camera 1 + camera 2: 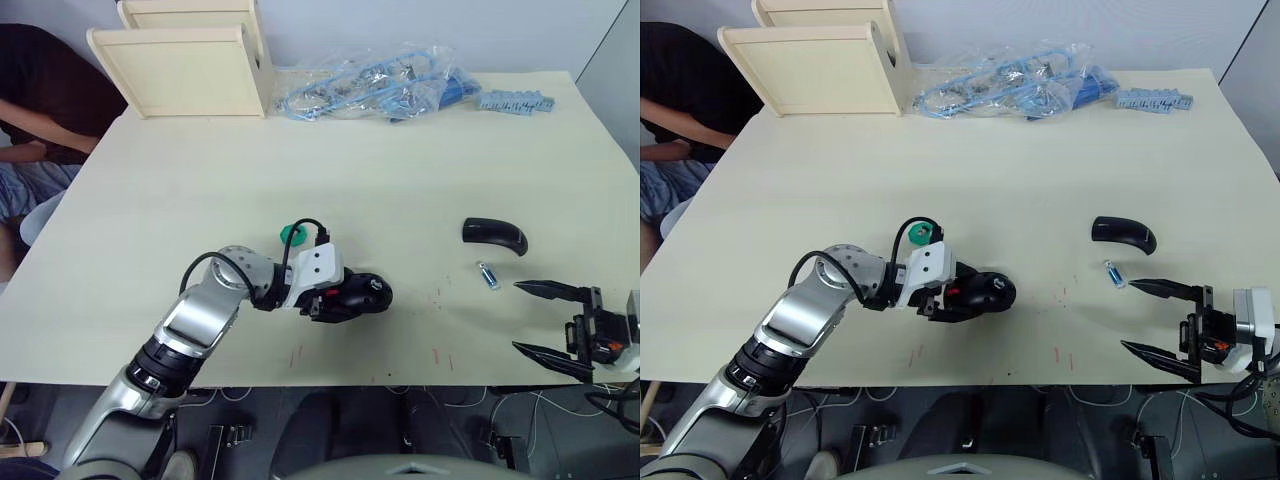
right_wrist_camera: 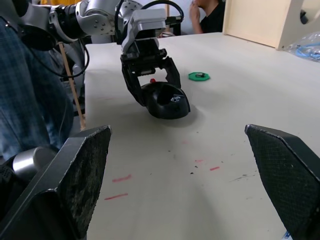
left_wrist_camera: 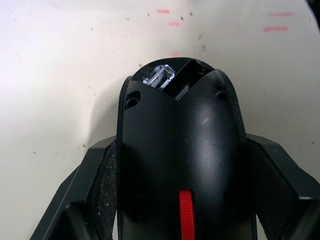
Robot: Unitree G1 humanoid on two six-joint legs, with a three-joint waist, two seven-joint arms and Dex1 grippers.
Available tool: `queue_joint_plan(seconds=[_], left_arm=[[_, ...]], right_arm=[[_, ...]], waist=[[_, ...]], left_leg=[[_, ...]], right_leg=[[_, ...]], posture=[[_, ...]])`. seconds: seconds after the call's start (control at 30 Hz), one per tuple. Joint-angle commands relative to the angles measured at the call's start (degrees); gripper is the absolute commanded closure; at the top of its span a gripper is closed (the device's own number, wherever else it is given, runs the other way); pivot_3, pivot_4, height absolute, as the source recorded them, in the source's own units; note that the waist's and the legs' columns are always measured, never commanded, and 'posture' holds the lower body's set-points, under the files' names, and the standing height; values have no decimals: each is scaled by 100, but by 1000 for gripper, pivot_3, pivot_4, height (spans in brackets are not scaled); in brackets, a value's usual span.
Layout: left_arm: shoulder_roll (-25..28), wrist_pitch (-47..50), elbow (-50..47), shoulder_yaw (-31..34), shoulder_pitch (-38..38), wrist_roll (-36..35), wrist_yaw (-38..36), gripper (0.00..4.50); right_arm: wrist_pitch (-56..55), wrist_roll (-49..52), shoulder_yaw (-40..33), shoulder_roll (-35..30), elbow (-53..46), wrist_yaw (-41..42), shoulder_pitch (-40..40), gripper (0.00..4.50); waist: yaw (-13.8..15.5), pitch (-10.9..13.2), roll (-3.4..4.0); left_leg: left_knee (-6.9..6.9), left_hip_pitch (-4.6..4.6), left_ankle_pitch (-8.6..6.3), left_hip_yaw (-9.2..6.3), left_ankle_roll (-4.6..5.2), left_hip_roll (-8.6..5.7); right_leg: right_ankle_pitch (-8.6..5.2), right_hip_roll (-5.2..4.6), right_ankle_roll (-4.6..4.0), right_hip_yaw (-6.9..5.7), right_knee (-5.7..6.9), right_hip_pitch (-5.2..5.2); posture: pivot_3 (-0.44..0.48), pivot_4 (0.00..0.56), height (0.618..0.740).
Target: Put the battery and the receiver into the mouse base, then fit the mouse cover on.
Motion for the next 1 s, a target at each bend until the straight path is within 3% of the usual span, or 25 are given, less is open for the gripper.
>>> queue_joint_plan(seconds=[0.03,0.23,0.67,1.0], left_arm=[[36,-221,-29,-151,43,175,43,1537],[-33,-207,18,-268,140,295,168,1537],[-36,-7,27,-207,227,306,365,1537],[9,71,21,-147,325,251,395,1537]], right_arm=[[25,-71,-56,-60,-90,-176,-6,0],[269,-209,-22,52,-321,-847,59,0],[1686,-1079,165,506,-1238,-4137,-111,0],[2910,-2045,704,607,-2036,-5819,133,0]], waist=[[0,0,0],[5,-1,2],[6,-10,17],[1,-14,23]], left_leg=[[0,0,0,0,0,0],[0,0,0,-1,0,1],[2,3,1,-1,-1,-2],[2,4,1,1,0,-5]], right_leg=[[0,0,0,0,0,0],[0,-1,0,0,0,0],[2,-2,3,2,4,2],[2,-1,3,4,3,2]], posture=[[0,150,740],[0,150,740],[0,150,740],[0,150,740]])
